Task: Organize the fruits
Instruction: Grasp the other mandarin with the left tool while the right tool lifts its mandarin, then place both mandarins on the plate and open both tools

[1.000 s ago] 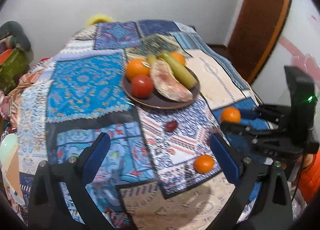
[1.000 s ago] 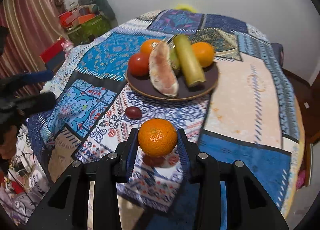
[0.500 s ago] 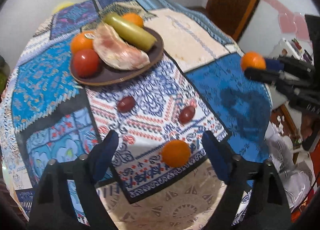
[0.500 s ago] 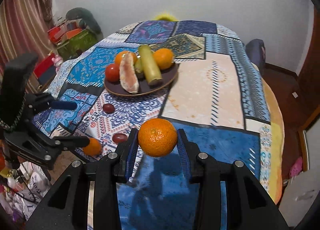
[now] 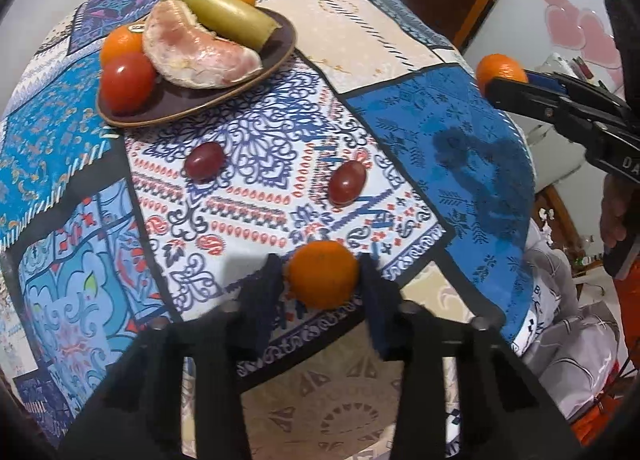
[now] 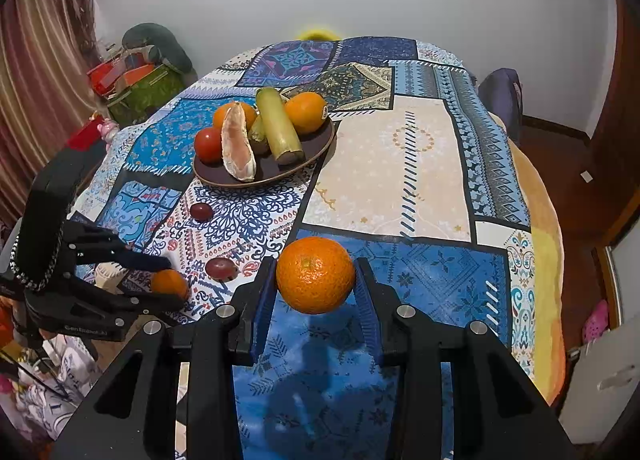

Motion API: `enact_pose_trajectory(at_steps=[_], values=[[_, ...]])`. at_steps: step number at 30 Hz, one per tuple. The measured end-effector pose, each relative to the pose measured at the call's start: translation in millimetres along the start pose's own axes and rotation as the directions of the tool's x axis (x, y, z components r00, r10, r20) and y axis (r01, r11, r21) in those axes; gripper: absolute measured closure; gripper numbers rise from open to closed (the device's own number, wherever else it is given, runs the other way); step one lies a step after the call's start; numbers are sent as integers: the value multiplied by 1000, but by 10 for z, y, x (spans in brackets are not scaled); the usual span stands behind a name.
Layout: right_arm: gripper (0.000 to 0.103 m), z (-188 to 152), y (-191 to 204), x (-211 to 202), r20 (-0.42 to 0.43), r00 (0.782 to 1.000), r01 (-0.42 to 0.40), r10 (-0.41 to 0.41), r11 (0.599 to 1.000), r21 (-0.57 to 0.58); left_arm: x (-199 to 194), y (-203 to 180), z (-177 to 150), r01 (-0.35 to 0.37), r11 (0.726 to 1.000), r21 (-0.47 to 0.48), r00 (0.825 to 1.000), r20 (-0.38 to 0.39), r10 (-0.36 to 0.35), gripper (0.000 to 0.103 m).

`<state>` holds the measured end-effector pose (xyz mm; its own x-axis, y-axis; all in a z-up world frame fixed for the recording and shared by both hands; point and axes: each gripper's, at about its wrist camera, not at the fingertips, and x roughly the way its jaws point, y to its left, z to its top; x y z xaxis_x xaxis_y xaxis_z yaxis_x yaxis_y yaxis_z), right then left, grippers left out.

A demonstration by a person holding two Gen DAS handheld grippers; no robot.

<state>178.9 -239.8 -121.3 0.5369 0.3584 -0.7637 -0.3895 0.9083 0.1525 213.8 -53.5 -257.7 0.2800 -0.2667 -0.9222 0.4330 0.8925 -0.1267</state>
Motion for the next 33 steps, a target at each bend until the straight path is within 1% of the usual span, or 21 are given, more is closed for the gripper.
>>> enact_pose_trajectory(at_steps=[4, 7, 13, 20, 29, 33], values=[[68, 17, 26, 37, -5, 1000, -6, 6, 1000, -5, -20, -10, 42, -35, 999, 3, 999, 19, 34, 69], [68, 49, 44, 62, -3, 1000, -10, 10, 1000, -11, -94, 115, 106, -37, 999, -31, 998, 47, 39, 68], [68, 178, 82, 157, 1, 1000, -16, 17, 1000, -26, -283, 427, 255, -76, 992, -105, 989, 117, 88, 69], [68, 376, 80, 288, 15, 1000, -22, 23, 999, -35, -493, 796, 402, -107, 977, -183, 971, 192, 142, 68], [68, 697, 44, 504, 39, 999, -18, 20, 999, -50, -615, 1217, 584, -156, 956, -247, 944, 249, 218, 68], [68, 817, 34, 602, 50, 999, -18, 21, 998, -56, -580, 1352, 673, -140, 952, -273, 942, 259, 213, 68]])
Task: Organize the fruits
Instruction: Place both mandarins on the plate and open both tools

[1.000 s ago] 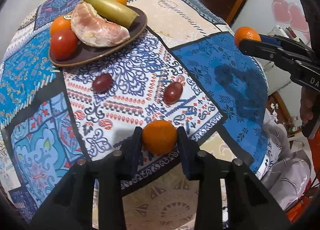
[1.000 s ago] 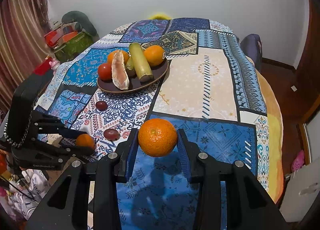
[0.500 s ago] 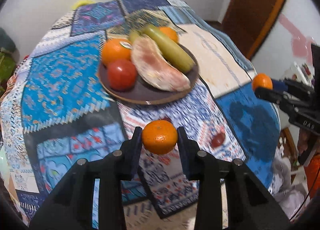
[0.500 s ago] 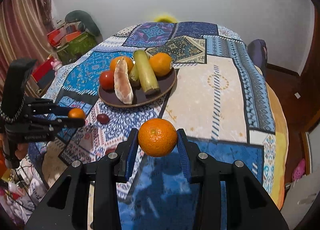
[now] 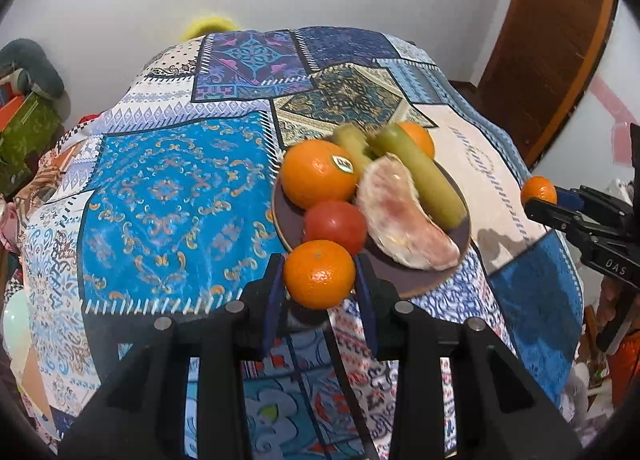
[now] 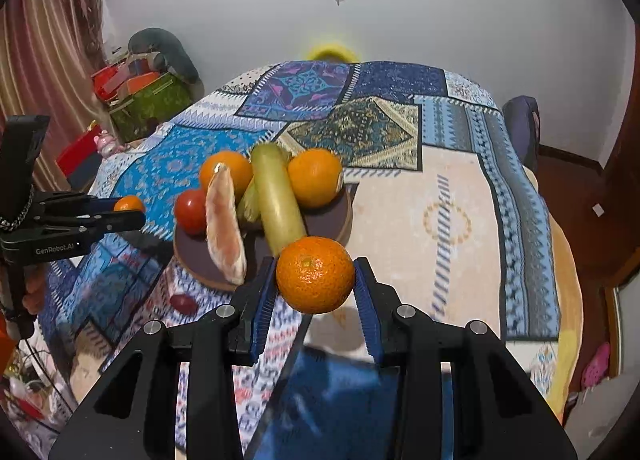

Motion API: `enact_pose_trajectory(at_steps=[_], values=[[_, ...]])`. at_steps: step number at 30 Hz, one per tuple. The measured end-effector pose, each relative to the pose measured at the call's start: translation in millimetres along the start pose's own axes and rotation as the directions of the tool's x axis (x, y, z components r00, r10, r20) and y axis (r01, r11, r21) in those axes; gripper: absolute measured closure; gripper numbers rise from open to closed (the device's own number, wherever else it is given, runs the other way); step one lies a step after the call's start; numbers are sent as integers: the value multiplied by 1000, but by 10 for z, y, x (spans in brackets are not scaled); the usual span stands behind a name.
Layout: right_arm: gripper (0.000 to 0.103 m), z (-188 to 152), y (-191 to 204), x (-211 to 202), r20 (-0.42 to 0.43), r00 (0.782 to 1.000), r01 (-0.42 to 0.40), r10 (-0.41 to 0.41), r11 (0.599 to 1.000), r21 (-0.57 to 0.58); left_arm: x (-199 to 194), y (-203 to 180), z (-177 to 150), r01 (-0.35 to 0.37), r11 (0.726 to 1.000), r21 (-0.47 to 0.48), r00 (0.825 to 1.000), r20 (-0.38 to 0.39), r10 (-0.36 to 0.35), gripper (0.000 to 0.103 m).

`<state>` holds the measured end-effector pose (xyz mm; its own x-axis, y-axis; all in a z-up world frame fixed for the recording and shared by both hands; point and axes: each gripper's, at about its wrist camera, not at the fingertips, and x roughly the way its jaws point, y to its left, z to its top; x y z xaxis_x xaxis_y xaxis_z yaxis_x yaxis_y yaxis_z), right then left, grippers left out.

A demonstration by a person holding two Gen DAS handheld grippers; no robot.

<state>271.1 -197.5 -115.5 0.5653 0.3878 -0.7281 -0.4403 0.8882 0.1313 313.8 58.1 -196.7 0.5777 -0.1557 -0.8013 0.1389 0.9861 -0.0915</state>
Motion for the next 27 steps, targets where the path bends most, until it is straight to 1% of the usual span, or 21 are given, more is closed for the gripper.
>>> enact_pose_trajectory(at_steps=[3, 7, 10, 13, 17, 20, 27], values=[[68, 90, -6, 100, 5, 1000, 0, 0, 1000, -7, 58, 8, 39, 33, 999, -15, 999, 0, -33, 68], [68, 187, -25, 252, 6, 1000, -1, 1, 1000, -12, 161, -66, 43, 53, 999, -12, 999, -5, -53, 68], [68, 242, -33, 374, 3, 1000, 1, -1, 1000, -10, 241, -113, 23, 83, 996, -25, 996, -13, -83, 68], [68, 279, -49, 466, 0, 1000, -2, 2, 1000, -2, 298, -171, -19, 67, 998, -10, 998, -13, -67, 68], [68, 324, -81, 614, -13, 1000, 13, -13, 1000, 3, 375, -163, -61, 88, 996, -31, 996, -23, -89, 68], [68, 349, -114, 730, -32, 999, 19, -19, 1000, 5, 412, -177, -74, 89, 996, -26, 996, -23, -89, 68], [68, 354, -106, 838, -45, 999, 12, -12, 1000, -2, 432, -260, -75, 48, 999, 9, 999, -10, -48, 68]])
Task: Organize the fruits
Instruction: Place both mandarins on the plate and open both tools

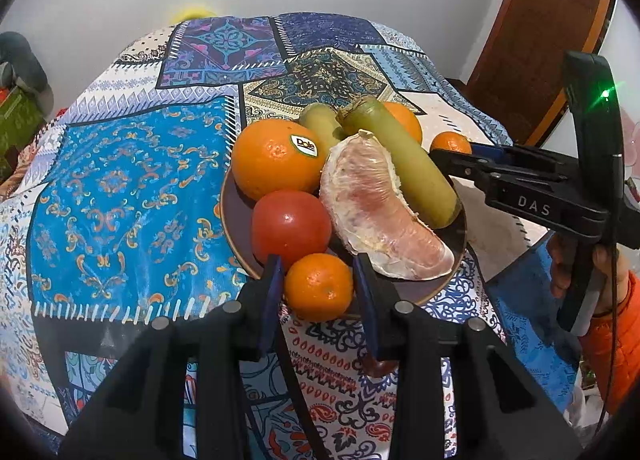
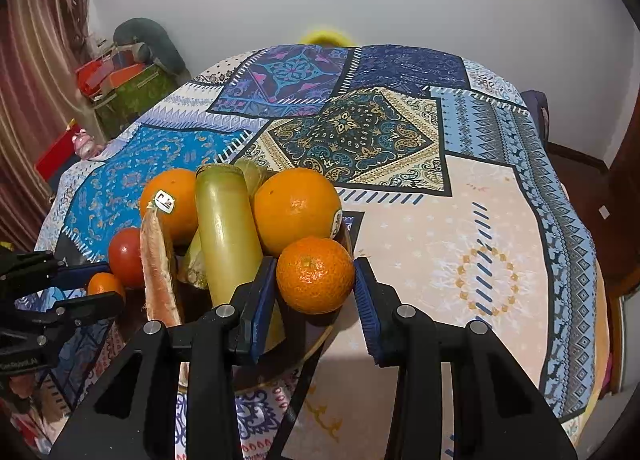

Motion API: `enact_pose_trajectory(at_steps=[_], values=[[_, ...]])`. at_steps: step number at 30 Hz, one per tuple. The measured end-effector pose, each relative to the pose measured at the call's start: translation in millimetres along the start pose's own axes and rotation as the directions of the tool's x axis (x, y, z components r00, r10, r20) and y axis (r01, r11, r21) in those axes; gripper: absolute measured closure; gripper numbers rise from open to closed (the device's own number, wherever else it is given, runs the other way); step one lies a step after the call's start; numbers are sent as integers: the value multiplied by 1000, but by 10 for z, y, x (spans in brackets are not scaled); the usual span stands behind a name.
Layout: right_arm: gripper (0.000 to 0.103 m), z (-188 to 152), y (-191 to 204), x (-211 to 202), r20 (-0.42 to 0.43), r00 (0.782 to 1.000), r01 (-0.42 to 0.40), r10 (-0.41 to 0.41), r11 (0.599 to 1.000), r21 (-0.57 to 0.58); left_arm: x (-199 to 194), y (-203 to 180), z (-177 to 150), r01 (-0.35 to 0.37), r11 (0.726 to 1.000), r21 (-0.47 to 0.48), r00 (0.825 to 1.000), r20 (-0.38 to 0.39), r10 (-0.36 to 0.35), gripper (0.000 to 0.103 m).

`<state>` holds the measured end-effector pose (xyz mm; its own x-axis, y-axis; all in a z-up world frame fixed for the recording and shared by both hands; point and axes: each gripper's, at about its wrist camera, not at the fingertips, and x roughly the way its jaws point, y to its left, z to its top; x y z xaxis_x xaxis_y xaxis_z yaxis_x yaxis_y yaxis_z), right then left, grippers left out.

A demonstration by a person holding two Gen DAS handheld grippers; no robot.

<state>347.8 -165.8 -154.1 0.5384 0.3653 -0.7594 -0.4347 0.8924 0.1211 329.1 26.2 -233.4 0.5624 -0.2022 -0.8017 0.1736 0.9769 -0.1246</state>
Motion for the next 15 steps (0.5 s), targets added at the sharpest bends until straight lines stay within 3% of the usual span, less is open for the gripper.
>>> enact_pose_trajectory(at_steps=[5, 9, 11, 13, 15], values=[[68, 16, -5, 5, -2, 1000, 0, 0, 1000, 6, -15, -26, -17, 1, 1000, 3, 1000, 6, -1, 54], [67, 23, -30, 16, -24, 1000, -4, 4, 1000, 11, -70, -79, -16, -10, 1000, 22, 1000, 27, 10, 49], [63, 19, -40, -4, -27, 1000, -7, 8, 1000, 16, -111, -100, -9, -9, 1000, 24, 999, 35, 8, 48], [49, 17, -49, -55, -16, 1000, -1, 1, 1000, 25, -149, -118, -3, -14, 999, 28, 999, 43, 13, 48], [48, 12, -56, -155, 9, 1000, 4, -4, 999, 37, -206, -145, -3, -22, 999, 33, 998, 55, 20, 48]])
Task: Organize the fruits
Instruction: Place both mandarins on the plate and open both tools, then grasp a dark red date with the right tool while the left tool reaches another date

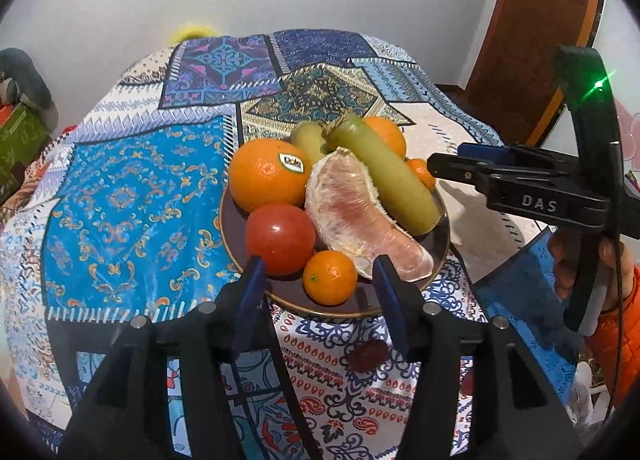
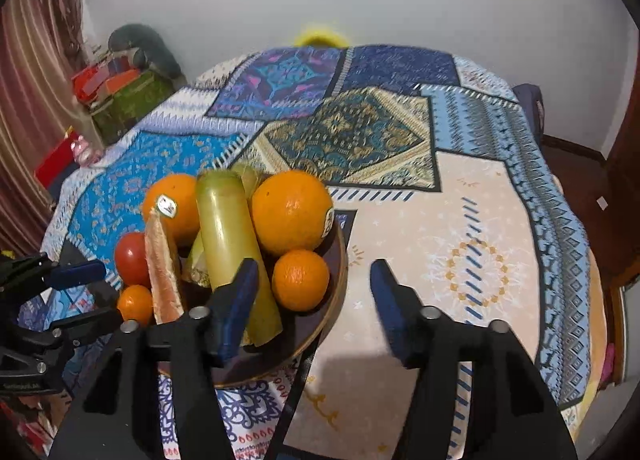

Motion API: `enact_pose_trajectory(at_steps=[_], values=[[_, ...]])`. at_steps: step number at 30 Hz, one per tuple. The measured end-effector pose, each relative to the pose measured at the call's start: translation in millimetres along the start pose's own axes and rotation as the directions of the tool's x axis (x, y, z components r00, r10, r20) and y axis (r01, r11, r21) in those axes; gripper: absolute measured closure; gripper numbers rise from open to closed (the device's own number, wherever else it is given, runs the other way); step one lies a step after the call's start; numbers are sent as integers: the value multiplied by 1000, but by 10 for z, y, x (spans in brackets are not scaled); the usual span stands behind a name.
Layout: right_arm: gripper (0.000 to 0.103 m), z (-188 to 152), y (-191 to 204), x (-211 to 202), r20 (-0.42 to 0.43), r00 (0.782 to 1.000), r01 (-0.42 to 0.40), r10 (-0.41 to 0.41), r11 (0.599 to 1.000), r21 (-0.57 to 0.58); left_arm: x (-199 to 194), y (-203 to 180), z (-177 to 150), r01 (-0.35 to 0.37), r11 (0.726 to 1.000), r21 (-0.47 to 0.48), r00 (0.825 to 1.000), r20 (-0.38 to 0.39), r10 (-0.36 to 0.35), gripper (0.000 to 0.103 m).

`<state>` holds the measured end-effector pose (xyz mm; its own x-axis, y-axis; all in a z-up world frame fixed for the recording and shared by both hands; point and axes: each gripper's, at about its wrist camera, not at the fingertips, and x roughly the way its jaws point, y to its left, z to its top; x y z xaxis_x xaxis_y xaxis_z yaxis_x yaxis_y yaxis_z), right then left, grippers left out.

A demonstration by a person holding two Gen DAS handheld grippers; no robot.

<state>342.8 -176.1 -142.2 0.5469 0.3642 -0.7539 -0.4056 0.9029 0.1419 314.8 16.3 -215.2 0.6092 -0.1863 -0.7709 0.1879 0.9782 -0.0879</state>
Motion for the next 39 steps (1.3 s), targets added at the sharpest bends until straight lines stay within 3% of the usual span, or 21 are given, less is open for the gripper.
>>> enact_pose_trajectory(at_steps=[9, 19, 23, 39], values=[[48, -77, 101, -370, 23, 1000, 2, -1, 1000, -14, -350, -72, 7, -26, 1000, 0, 998, 53, 26, 40], [48, -412, 368, -764, 12, 1000, -4, 5, 999, -36, -715, 12, -170, -78, 996, -49, 994, 67, 81, 34], [48, -555, 465, -867, 5, 1000, -8, 9, 999, -37, -785, 75, -278, -93, 993, -75, 994, 54, 97, 26], [48, -1077, 780, -589, -130, 991, -39, 28, 996, -84, -591, 91, -651, -50, 997, -56, 994, -96, 44, 26]])
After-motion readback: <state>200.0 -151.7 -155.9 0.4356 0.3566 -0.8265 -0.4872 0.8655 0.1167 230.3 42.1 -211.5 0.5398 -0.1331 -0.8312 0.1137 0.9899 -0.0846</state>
